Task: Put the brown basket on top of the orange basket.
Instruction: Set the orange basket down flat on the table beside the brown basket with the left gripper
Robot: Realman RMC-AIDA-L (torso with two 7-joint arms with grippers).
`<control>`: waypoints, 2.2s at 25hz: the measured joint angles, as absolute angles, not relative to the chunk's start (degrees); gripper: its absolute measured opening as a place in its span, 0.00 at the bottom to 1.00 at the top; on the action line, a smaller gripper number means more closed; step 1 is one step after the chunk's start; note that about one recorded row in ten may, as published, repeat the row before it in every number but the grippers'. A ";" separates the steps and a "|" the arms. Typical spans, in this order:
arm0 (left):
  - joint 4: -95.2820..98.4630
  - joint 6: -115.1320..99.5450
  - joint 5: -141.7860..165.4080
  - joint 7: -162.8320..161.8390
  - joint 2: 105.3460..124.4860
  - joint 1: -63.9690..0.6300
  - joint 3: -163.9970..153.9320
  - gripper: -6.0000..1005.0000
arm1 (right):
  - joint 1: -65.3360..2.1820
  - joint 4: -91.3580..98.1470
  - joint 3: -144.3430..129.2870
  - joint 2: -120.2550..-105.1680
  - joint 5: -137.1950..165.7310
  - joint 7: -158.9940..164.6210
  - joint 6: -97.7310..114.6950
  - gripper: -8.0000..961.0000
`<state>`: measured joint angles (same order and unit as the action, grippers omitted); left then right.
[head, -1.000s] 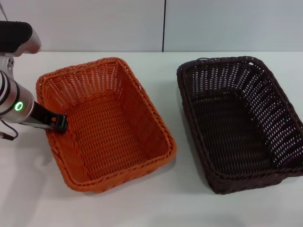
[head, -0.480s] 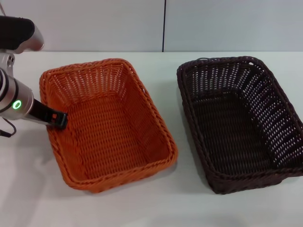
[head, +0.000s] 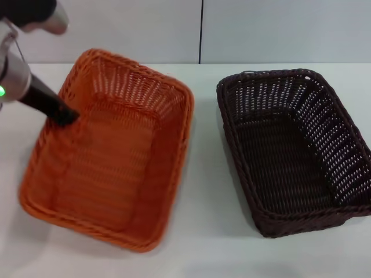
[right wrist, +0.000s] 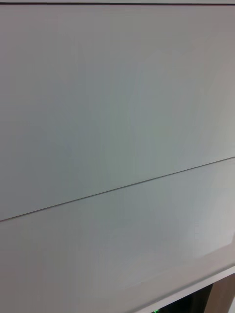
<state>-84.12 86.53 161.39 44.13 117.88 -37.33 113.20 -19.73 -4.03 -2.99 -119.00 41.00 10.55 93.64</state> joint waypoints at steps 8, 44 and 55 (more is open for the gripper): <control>-88.56 92.08 157.36 63.40 117.66 -40.79 120.01 0.22 | -19.58 -4.59 -2.98 -119.21 41.10 10.66 95.38 0.77; -76.77 92.17 153.55 87.85 117.98 -52.49 111.35 0.15 | -18.09 -6.99 -3.21 -119.22 41.31 10.81 97.92 0.77; -68.64 80.93 156.00 82.87 118.15 -53.46 105.53 0.15 | -17.90 -7.03 -3.50 -119.23 41.30 10.81 97.92 0.77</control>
<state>-68.64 80.93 156.00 82.87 118.15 -53.46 105.53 -17.90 -7.03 -3.50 -119.23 41.30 10.81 97.92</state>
